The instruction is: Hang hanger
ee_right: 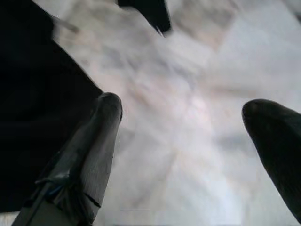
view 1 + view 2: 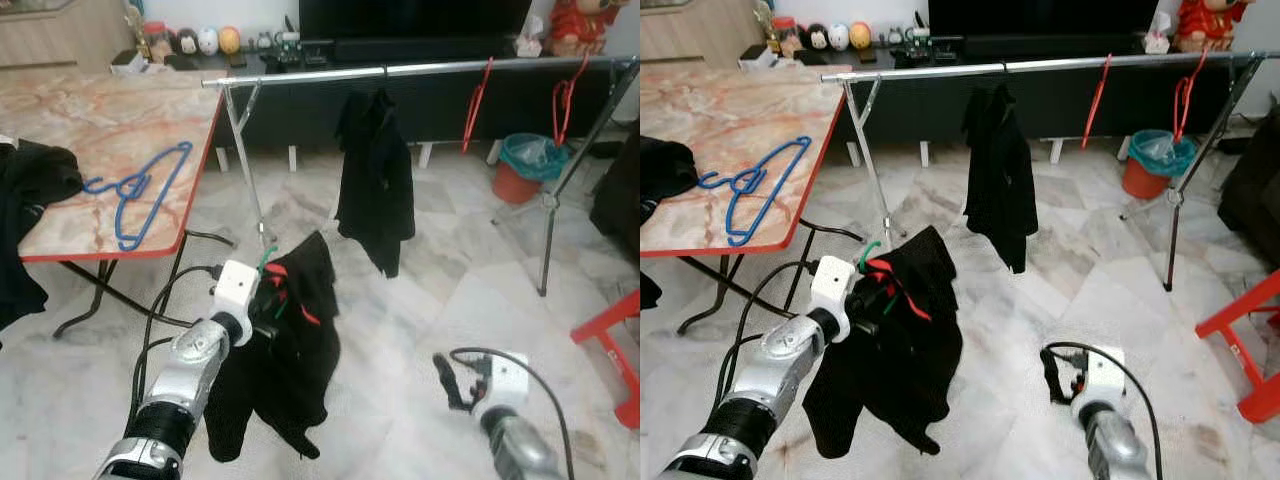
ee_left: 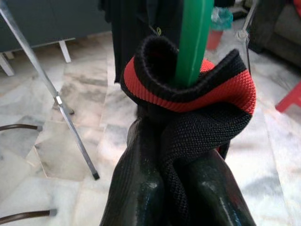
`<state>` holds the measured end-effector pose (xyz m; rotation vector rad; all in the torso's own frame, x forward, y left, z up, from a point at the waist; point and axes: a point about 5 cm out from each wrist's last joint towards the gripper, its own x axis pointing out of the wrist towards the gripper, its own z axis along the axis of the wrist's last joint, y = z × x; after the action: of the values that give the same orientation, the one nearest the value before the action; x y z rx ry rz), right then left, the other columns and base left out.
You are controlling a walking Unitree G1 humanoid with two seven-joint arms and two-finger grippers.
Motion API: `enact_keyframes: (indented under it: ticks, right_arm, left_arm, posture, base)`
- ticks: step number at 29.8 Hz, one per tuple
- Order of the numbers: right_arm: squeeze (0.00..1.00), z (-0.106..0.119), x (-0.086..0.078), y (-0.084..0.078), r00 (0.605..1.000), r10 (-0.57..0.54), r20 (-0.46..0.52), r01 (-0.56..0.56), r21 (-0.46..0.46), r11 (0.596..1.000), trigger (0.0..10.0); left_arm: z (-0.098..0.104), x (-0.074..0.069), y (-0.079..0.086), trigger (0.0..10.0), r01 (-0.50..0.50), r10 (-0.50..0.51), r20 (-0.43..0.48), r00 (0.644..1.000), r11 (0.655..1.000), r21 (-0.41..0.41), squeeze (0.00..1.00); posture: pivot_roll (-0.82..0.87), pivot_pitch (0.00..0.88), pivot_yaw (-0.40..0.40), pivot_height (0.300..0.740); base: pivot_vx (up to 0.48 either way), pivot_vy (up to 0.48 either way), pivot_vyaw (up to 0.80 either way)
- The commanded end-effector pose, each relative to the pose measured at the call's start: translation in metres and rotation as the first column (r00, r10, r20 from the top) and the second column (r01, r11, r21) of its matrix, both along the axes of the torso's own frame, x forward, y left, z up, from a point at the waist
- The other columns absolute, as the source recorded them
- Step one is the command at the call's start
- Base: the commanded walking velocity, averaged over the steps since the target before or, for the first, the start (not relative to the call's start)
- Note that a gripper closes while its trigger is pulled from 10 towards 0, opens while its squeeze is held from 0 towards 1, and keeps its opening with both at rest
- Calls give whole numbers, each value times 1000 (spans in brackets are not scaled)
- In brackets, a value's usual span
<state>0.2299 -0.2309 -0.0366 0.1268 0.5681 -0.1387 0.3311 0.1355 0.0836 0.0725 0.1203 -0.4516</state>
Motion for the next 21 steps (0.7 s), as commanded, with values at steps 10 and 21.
enact_keyframes:
  ticks: [10, 21]
  right_arm:
    - [0, -32, -43, 1, 964, -209, -164, 214, 15, 977, 10000]
    - [0, -47, -68, 7, 941, -225, -255, 238, 20, 971, 10000]
  left_arm:
    - [2, 6, 4, 10000, -107, 104, 68, 992, 994, 39, 0]
    - [7, 10, 6, 10000, -151, 150, 98, 984, 989, 5, 0]
  posture:
    - [-3, 0, 37, 740]
    - [-6, 0, 35, 740]
  base:
    - [0, 0, 0]
    - [0, 0, 0]
